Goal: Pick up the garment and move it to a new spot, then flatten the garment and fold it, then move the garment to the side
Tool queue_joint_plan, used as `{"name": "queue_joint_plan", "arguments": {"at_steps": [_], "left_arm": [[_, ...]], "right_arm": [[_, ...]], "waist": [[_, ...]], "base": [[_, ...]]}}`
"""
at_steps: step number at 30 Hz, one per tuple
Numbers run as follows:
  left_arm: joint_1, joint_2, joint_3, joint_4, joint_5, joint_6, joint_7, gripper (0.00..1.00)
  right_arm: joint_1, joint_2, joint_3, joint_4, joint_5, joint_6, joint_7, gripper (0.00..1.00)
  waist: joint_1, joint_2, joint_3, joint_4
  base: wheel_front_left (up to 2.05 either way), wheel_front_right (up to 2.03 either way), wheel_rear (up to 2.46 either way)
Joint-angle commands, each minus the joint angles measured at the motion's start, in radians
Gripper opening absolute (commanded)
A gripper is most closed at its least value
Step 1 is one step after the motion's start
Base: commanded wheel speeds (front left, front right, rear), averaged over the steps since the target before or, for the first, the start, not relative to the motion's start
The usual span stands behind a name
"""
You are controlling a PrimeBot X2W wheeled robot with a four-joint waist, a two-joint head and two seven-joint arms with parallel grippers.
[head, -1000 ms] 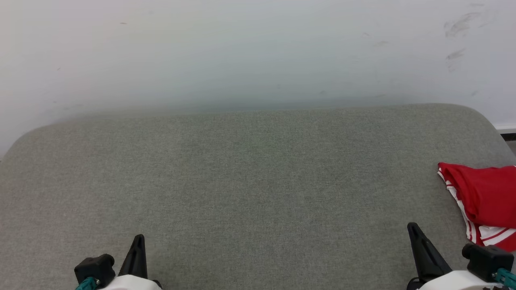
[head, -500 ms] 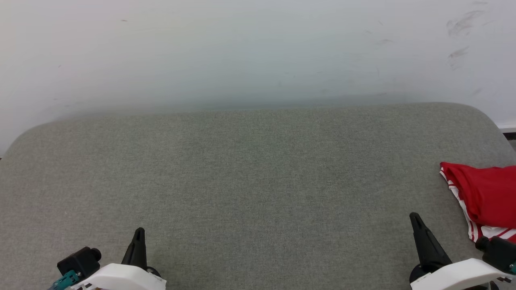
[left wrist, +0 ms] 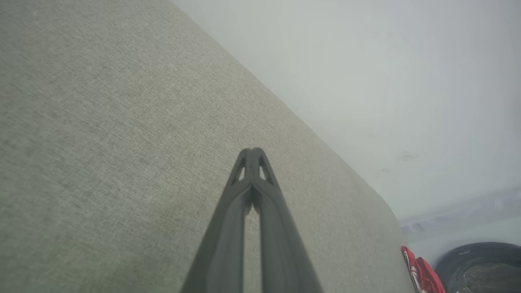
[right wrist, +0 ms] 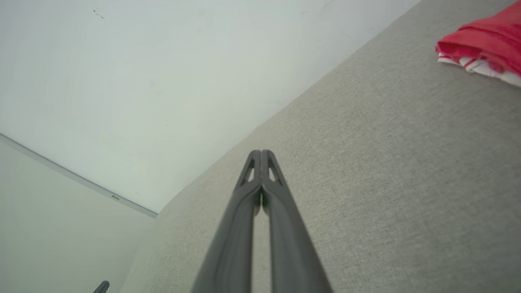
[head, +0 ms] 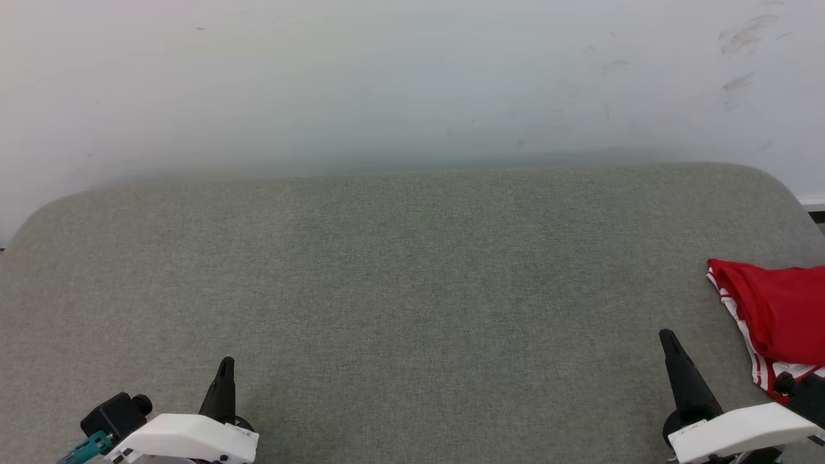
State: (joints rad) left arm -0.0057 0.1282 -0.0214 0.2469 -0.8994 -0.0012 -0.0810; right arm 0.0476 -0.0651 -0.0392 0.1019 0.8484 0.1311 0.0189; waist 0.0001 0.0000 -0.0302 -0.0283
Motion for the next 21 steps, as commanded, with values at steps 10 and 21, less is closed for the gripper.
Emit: {"name": "queue_joint_plan", "arguments": {"at_steps": [10,21], "left_arm": [[-0.041,-0.010,0.028,-0.012,-0.122,-0.026,0.033,0.00],[-0.056,-0.024,0.050,-0.011,-0.237,-0.046,0.065,0.00]], "right_arm": [[-0.048,-0.010,-0.008,0.014,0.140,0.000,0.013,0.00],[-0.069,-0.010,-0.014,0.039,0.266,0.000,0.024,0.00]], "waist": [[-0.0001,0.0000,0.004,0.003],[-0.0001,0.0000,0.008,0.007]], "base": [[0.00,0.00,0.00],[0.00,0.00,0.00]]}}
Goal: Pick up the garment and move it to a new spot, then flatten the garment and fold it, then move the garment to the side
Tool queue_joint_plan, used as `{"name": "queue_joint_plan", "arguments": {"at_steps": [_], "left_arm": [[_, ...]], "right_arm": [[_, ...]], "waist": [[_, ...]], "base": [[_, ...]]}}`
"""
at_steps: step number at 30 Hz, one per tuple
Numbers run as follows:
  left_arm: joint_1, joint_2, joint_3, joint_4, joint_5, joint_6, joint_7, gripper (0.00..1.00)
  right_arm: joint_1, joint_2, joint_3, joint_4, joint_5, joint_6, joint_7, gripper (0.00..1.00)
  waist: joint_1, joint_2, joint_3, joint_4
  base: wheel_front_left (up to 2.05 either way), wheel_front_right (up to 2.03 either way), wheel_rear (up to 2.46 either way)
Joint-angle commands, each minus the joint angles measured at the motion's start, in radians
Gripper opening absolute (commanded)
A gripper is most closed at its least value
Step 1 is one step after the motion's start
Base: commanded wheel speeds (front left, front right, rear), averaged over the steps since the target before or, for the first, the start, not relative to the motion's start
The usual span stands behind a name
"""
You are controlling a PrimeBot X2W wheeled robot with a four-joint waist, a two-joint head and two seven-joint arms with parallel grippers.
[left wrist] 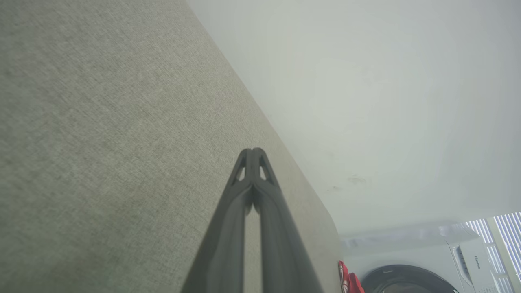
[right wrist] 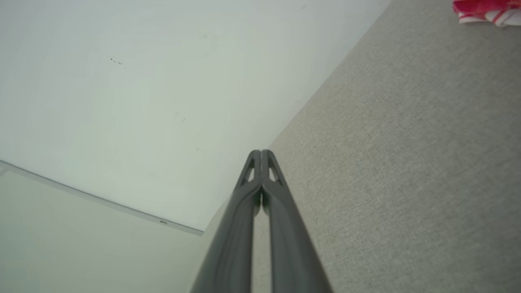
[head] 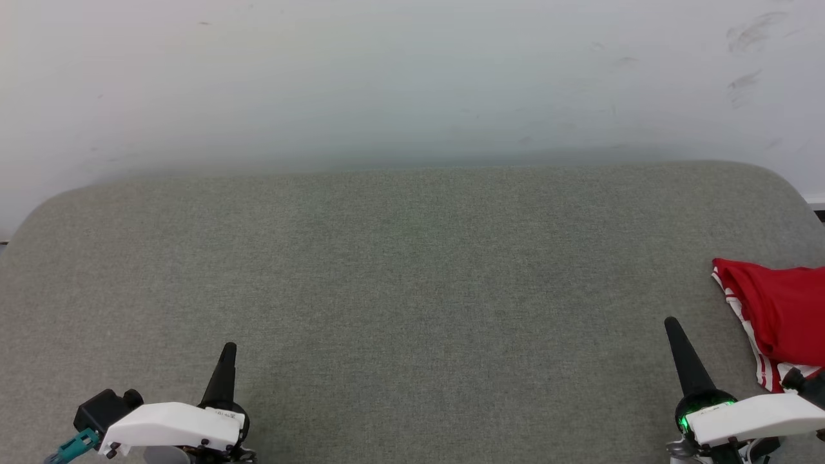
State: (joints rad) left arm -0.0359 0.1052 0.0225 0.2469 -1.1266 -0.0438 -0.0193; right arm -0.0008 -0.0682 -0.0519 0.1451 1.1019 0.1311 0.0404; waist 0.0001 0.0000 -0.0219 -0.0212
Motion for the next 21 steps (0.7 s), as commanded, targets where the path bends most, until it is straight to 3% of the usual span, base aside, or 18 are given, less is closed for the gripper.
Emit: {"name": "queue_joint_plan", "arguments": {"at_steps": [1,21], "left_arm": [[-0.026,-0.002,0.008,-0.010,-0.019,-0.006,0.007,0.00],[-0.046,-0.023,0.041,-0.008,-0.199,-0.039,0.056,0.00]], "right_arm": [[-0.024,-0.007,-0.002,-0.001,0.023,0.000,0.003,0.00],[-0.057,-0.005,-0.016,0.037,0.220,0.000,0.022,0.00]], "waist": [[-0.0001,0.0000,0.000,0.000],[-0.0001,0.0000,0.008,0.007]], "base": [[0.00,0.00,0.00],[0.00,0.00,0.00]]}}
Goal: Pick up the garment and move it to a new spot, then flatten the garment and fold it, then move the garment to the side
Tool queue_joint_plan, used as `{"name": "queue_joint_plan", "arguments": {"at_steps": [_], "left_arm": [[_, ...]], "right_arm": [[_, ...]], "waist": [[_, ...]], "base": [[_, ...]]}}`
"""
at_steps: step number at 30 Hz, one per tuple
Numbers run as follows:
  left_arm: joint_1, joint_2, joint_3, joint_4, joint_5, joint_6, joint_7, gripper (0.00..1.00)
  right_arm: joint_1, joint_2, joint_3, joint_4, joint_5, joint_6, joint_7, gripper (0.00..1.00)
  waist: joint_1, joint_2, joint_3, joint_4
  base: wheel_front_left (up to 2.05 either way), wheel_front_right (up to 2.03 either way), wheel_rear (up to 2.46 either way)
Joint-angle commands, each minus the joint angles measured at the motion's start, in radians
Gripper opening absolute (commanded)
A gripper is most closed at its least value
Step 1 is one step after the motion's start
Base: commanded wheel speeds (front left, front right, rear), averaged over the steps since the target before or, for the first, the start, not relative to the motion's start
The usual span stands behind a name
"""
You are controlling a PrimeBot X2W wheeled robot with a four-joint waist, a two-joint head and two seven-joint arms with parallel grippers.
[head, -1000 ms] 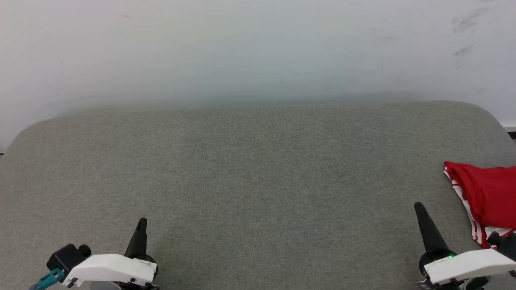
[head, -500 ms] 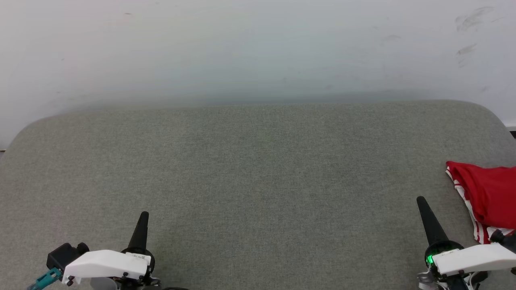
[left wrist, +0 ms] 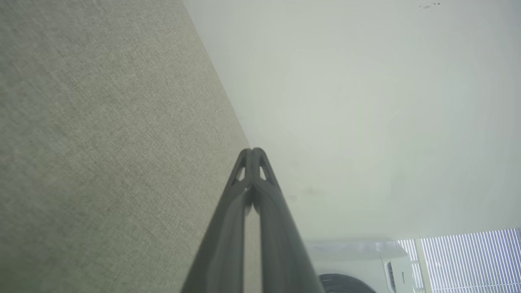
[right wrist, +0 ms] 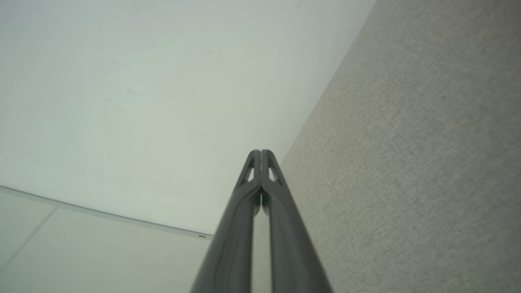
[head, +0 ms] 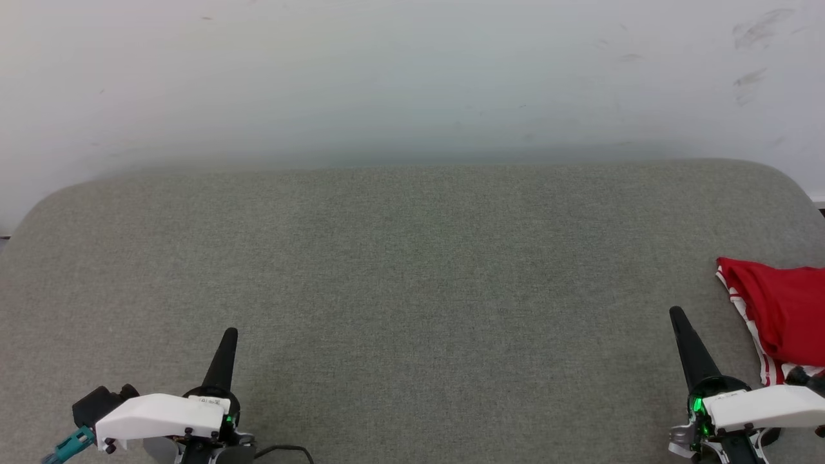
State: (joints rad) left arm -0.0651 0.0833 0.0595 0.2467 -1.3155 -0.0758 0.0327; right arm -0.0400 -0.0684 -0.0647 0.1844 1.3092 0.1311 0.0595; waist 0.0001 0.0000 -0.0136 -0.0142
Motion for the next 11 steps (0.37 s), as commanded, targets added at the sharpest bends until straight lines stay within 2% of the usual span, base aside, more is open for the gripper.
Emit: {"name": "queue_joint_plan", "arguments": {"at_steps": [1,11], "left_arm": [[-0.018,-0.002,0.006,-0.007,-0.018,-0.008,0.007,0.00],[-0.029,-0.012,0.021,-0.006,-0.096,-0.023,0.029,0.00]], "right_arm": [[-0.021,-0.005,-0.004,-0.001,0.021,0.000,0.004,0.00],[-0.035,-0.004,-0.010,0.017,0.106,0.000,0.013,0.00]], "waist": [[0.0000,0.0000,0.000,0.000],[0.0000,0.0000,0.004,0.004]], "base": [[0.00,0.00,0.00],[0.00,0.00,0.00]]}}
